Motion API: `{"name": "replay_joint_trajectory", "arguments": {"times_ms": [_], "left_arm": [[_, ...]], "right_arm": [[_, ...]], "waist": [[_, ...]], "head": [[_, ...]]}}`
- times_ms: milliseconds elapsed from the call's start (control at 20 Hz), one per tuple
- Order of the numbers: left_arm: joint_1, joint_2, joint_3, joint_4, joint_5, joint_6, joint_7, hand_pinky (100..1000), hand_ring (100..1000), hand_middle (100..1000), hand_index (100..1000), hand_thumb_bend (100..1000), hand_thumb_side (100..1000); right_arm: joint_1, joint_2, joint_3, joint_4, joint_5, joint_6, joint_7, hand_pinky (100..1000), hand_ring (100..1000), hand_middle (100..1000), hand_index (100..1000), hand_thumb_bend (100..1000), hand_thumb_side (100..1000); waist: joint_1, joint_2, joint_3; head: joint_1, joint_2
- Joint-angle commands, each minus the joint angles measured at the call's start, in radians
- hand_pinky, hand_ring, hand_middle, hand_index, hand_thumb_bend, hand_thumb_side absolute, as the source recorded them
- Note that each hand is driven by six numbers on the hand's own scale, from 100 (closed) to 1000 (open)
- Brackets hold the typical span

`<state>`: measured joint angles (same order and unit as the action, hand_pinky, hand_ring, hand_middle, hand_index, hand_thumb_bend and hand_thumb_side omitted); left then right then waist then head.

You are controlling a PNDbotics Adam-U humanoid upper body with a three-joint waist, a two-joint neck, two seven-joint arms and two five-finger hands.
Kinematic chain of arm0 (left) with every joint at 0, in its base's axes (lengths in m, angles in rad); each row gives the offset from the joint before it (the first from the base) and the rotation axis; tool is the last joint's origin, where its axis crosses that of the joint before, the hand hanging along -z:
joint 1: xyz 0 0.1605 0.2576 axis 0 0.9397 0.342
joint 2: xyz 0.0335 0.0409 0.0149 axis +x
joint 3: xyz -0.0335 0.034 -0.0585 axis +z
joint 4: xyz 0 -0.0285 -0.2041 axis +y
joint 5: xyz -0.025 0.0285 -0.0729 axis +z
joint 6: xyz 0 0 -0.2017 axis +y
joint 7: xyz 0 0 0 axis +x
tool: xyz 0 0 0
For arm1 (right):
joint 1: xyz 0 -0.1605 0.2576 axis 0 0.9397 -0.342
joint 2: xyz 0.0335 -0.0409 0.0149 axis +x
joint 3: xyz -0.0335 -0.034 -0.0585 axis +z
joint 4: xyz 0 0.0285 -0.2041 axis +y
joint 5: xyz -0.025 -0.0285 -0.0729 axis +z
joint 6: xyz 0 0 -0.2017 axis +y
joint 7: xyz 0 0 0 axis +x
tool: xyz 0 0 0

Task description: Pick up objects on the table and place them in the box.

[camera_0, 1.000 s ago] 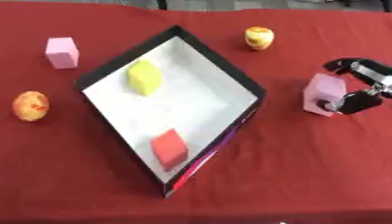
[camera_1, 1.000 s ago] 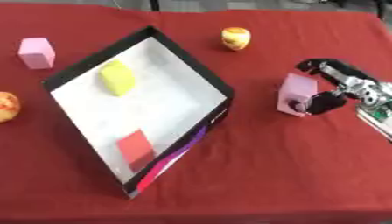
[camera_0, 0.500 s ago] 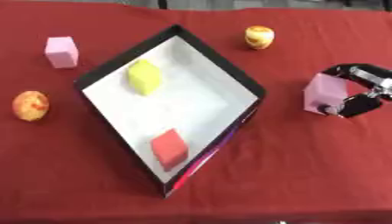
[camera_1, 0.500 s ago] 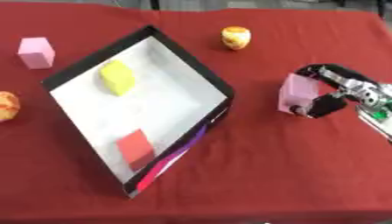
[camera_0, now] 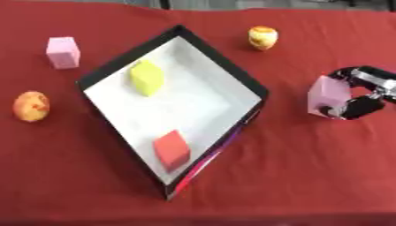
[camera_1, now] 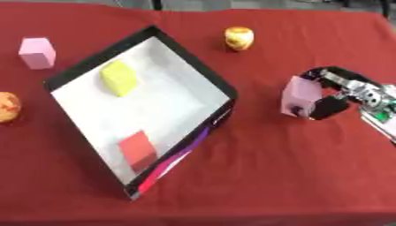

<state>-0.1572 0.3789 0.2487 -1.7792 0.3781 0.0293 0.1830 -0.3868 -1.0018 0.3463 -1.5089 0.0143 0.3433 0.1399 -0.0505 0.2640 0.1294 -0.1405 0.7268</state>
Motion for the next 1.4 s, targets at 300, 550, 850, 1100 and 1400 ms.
{"name": "replay_joint_trajectory", "arguments": {"times_ms": [300, 550, 850, 1100, 1400], "left_arm": [[-0.005, 0.019, 0.004, -0.008, -0.003, -0.004, -0.001, 728, 769, 805, 831, 237, 863], [-0.001, 0.025, 0.008, -0.011, -0.003, -0.009, 0.002, 729, 769, 805, 831, 234, 855], [0.0, 0.036, 0.006, -0.014, -0.001, -0.013, 0.003, 729, 769, 806, 832, 231, 840], [-0.005, 0.05, 0.01, -0.02, 0.004, -0.023, 0.009, 731, 772, 809, 833, 228, 823], [-0.009, 0.063, 0.035, -0.031, 0.012, -0.043, 0.045, 734, 773, 810, 832, 233, 801]], "right_arm": [[-0.012, -0.033, -0.048, -0.068, -0.066, 0.06, -0.112, 845, 603, 598, 662, 352, 100], [-0.033, -0.04, -0.107, -0.245, -0.123, 0.096, -0.161, 845, 576, 587, 646, 340, 100], [-0.198, -0.026, -0.077, -0.478, -0.145, 0.139, -0.076, 841, 581, 589, 649, 342, 100], [-0.408, 0.109, 0.036, -0.454, -0.035, 0.176, 0.078, 834, 586, 589, 648, 348, 100], [-0.546, 0.277, 0.168, -0.261, 0.192, 0.114, 0.233, 823, 605, 591, 654, 449, 100]], "waist": [[0.003, -0.017, -0.006], [0.004, -0.026, -0.011], [0.002, -0.045, -0.014], [0.004, -0.062, -0.009], [0.002, -0.073, -0.001]], "head": [[0.005, -0.009], [0.007, -0.004], [0.0, 0.012], [-0.017, 0.029], [-0.033, 0.043]]}}
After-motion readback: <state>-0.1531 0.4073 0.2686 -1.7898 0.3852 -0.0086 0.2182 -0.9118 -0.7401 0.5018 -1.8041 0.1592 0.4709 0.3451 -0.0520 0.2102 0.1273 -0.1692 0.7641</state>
